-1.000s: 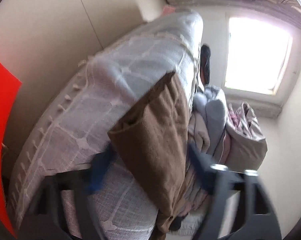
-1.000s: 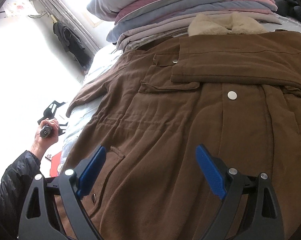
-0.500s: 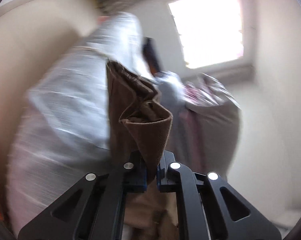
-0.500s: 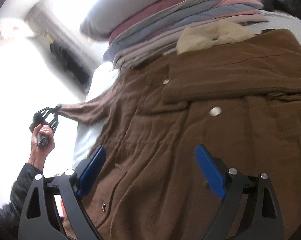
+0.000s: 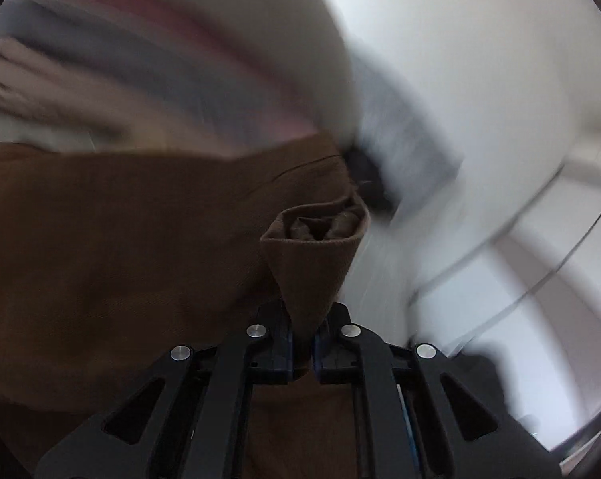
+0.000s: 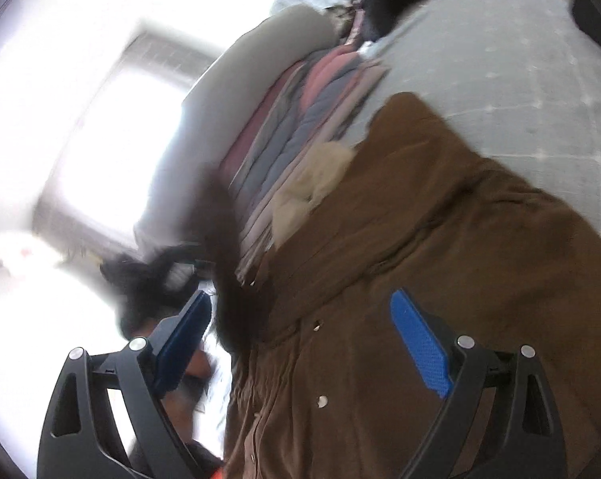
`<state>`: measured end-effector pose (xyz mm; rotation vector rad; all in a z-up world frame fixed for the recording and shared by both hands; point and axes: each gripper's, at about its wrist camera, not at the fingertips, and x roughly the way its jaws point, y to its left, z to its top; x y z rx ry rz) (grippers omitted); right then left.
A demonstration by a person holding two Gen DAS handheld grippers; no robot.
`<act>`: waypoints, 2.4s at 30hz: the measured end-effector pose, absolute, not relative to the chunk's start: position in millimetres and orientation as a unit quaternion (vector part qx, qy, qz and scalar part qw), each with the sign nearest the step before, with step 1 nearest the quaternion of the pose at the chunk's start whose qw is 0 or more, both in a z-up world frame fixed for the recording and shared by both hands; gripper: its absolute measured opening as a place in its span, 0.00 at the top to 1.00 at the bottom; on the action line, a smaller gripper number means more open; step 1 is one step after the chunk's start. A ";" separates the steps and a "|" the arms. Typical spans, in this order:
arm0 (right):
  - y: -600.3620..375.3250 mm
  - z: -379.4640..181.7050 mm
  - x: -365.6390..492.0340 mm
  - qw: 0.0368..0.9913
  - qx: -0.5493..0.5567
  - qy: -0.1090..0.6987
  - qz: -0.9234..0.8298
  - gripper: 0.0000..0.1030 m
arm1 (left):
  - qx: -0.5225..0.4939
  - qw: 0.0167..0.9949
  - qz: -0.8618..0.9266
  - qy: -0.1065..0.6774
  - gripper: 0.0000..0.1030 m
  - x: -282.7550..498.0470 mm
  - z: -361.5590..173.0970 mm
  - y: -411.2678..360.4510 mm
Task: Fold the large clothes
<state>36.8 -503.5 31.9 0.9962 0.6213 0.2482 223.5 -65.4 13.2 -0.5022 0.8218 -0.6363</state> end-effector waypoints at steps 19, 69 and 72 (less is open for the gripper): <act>-465.4 47.3 63.5 0.855 0.392 0.313 0.129 0.14 | -0.204 0.843 -0.266 0.421 0.19 196.7 41.0 -29.4; -564.7 -16.8 -75.8 0.832 0.264 0.468 0.141 0.13 | -0.165 0.826 -0.203 0.499 0.13 2.6 -41.8 171.6; -586.2 -4.5 -102.8 0.845 0.292 0.430 0.124 0.10 | -0.222 0.819 -0.238 0.473 0.13 -32.6 -25.6 186.7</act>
